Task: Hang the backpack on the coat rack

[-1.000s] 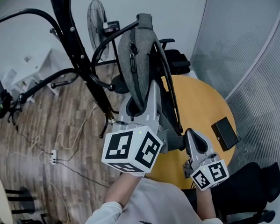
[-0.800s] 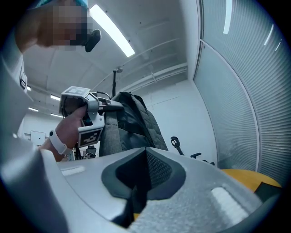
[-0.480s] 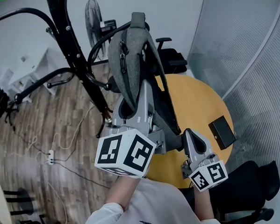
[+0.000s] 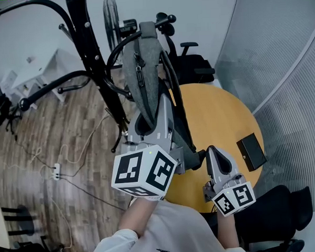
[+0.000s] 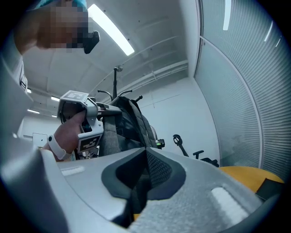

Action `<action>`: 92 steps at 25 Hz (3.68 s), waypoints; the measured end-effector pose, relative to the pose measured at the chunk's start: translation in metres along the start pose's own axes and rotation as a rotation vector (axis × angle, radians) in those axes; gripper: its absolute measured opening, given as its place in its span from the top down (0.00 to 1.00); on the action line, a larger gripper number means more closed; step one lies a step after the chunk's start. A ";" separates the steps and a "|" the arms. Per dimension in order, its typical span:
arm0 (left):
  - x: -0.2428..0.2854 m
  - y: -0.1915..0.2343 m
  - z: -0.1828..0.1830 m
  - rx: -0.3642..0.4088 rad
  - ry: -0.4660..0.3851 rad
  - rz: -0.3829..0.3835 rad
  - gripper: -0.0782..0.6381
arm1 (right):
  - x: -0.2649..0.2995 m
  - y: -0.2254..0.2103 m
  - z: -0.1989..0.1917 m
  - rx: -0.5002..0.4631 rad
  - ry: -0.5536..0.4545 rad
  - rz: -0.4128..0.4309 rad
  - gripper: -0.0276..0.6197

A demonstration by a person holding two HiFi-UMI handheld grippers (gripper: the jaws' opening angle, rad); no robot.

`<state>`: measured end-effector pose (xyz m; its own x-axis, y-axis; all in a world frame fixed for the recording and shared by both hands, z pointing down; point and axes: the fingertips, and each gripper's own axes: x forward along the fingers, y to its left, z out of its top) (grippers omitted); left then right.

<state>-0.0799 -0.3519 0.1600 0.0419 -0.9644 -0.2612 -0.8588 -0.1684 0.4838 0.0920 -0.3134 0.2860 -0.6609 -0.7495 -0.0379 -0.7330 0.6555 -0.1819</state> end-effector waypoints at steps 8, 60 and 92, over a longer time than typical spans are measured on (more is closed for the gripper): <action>-0.013 0.021 -0.006 -0.003 0.007 0.032 0.73 | 0.012 0.017 -0.011 0.019 0.025 0.046 0.96; -0.133 0.115 -0.076 0.216 0.362 0.109 0.86 | 0.044 0.008 -0.002 0.011 0.023 0.079 0.96; -0.137 0.116 -0.107 0.192 0.416 0.103 0.87 | 0.036 0.005 -0.044 0.045 0.095 0.029 0.96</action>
<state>-0.1309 -0.2614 0.3412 0.1189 -0.9806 0.1558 -0.9465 -0.0645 0.3160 0.0577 -0.3334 0.3268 -0.6958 -0.7166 0.0488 -0.7065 0.6706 -0.2260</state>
